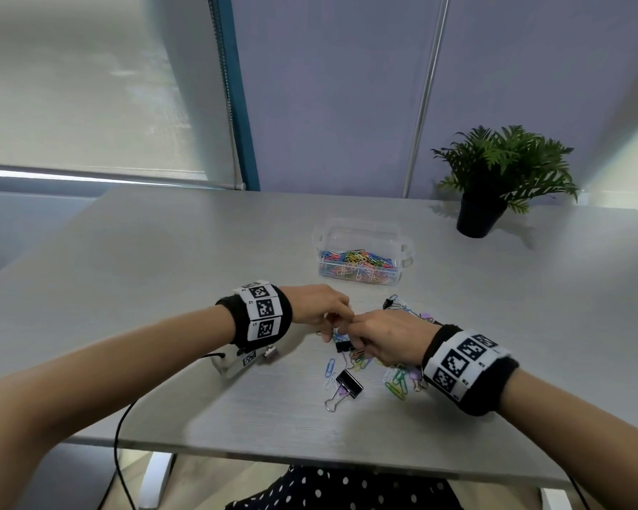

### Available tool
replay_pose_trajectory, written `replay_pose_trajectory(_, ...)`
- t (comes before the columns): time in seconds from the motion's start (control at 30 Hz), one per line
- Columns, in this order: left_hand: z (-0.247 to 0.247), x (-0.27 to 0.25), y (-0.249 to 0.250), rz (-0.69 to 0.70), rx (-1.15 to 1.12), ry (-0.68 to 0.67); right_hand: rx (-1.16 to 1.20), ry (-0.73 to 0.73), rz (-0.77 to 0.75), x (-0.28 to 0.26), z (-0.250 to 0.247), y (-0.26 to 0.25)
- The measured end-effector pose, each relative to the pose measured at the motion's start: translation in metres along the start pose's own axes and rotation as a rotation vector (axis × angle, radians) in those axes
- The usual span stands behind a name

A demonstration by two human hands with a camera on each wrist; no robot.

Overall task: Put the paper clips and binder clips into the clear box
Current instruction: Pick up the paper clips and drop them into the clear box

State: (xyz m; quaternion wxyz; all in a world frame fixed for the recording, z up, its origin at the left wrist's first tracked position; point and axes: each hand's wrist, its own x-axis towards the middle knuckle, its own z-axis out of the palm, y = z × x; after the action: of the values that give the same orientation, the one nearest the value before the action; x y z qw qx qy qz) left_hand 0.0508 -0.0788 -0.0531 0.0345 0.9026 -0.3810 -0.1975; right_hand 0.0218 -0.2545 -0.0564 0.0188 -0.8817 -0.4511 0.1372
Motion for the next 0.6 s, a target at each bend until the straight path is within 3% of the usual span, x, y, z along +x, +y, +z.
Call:
replay_pose_trajectory(0.3,0.008,0.009,0.003,-0.104,-0.012,-0.040,0.099,0.038,0.137,-0.006,-0.008,0.005)
replay_pose_trajectory(0.6,0.019,-0.001,0.020,-0.212,0.106,0.054,0.368,0.237,0.265,-0.017,-0.016,0.020)
